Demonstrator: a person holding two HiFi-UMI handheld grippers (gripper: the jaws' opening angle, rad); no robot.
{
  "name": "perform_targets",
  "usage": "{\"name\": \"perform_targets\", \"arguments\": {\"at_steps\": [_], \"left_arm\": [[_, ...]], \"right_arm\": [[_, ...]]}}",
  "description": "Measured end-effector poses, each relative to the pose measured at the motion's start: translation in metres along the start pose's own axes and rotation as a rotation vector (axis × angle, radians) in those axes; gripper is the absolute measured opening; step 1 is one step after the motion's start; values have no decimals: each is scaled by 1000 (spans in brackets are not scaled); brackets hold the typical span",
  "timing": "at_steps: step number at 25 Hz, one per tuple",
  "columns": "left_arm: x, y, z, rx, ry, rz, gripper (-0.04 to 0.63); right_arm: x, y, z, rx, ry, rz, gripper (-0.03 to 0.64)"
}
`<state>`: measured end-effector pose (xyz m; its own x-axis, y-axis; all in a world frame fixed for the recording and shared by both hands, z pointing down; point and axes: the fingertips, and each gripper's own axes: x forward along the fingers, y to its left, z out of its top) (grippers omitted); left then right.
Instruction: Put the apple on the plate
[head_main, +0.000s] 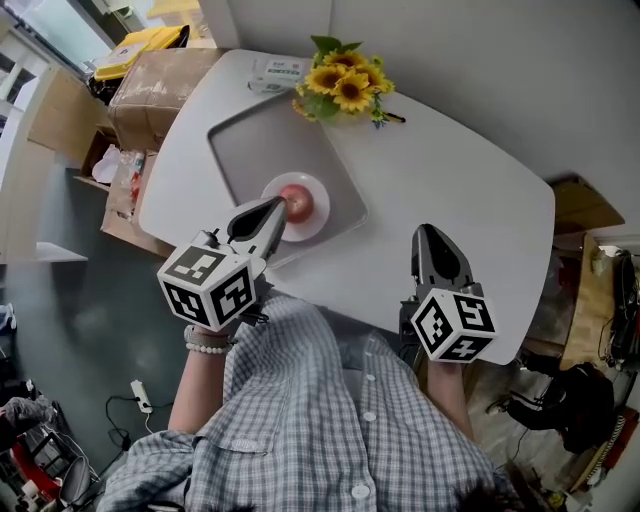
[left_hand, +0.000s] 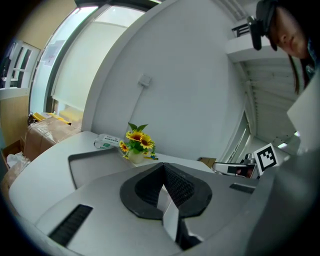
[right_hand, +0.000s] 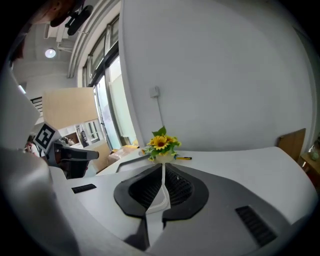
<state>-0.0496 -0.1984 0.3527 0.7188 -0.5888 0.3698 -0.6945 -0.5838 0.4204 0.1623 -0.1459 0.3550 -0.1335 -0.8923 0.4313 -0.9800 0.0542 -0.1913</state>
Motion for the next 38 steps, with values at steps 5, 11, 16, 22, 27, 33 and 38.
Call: {"name": "perform_targets", "arguments": {"at_steps": [5, 11, 16, 22, 27, 33, 38], "left_arm": [[3, -27, 17, 65, -57, -48, 9], [3, -44, 33, 116, -104, -77, 9], [-3, -42, 36, 100, -129, -72, 9], [-2, -42, 34, 58, -121, -92, 9], [-2, -41, 30, 49, -112, -91, 9], [-4, -42, 30, 26, -115, -111, 9], [-6, -40, 30, 21, -118, -104, 9]], "right_arm": [[-15, -11, 21, -35, -74, -41, 32], [-20, -17, 36, -106, -113, -53, 32], [-21, -13, 41, -91, -133, -27, 31], [-20, -11, 43, -83, -135, -9, 31], [-19, -10, 42, -79, -131, -4, 29], [-21, -6, 42, -148, -132, -14, 29], [-19, -3, 41, -160, -128, -4, 29]]}}
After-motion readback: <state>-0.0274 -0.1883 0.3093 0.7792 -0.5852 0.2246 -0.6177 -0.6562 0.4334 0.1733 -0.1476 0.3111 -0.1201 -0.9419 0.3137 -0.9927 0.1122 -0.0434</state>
